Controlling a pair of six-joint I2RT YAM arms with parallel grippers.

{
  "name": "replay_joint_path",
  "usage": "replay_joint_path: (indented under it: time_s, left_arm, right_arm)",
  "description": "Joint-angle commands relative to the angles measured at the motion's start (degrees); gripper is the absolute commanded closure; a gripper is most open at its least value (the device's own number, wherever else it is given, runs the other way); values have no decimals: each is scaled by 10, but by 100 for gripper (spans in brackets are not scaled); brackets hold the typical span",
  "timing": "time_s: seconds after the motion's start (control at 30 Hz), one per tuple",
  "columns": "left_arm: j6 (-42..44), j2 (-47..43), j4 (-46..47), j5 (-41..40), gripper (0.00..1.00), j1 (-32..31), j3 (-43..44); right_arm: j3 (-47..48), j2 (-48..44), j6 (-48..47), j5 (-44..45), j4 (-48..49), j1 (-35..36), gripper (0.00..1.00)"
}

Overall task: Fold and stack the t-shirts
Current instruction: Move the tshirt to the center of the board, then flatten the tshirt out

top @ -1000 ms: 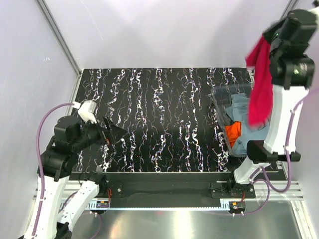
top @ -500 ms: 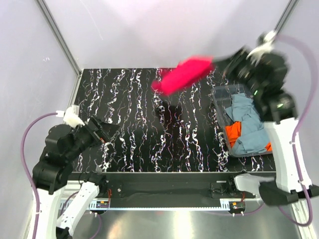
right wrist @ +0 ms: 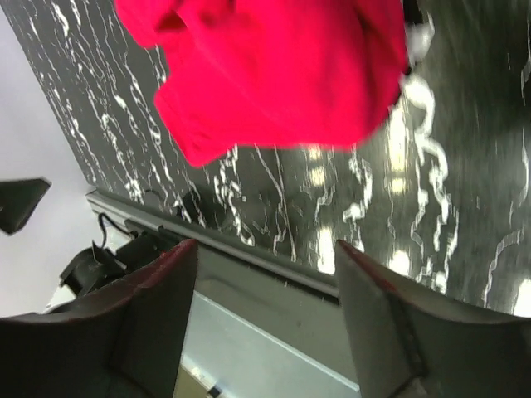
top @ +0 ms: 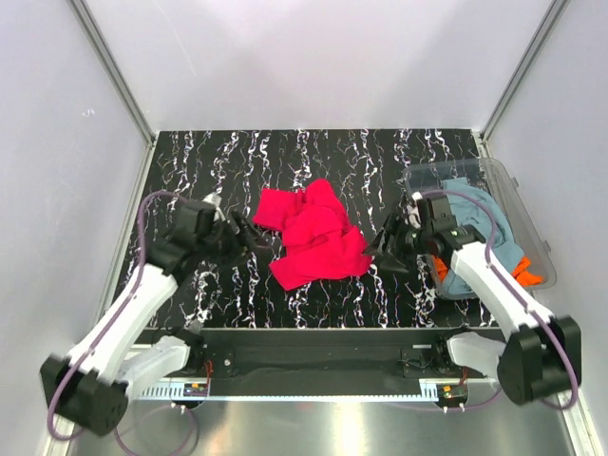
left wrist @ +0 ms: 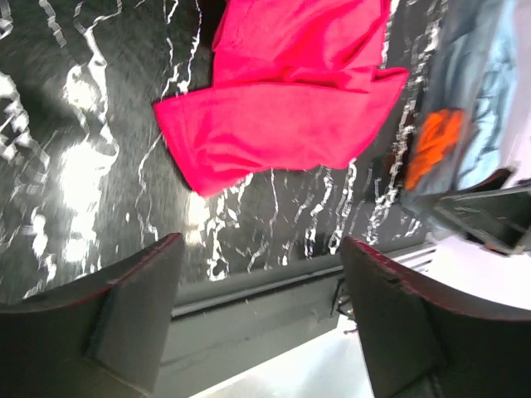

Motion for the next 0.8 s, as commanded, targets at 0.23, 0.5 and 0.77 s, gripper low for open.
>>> replay_joint_path:
  time_s: [0.23, 0.5, 0.77]
  left_arm:
    - [235, 324, 227, 32, 21, -22, 130]
    - [314, 454, 205, -111, 30, -138, 291]
    - [342, 545, 199, -115, 31, -174, 344]
  right_arm:
    - [104, 223, -69, 56, 115, 23, 28]
    - [230, 336, -50, 97, 78, 22, 29]
    - [255, 388, -33, 56, 76, 22, 42]
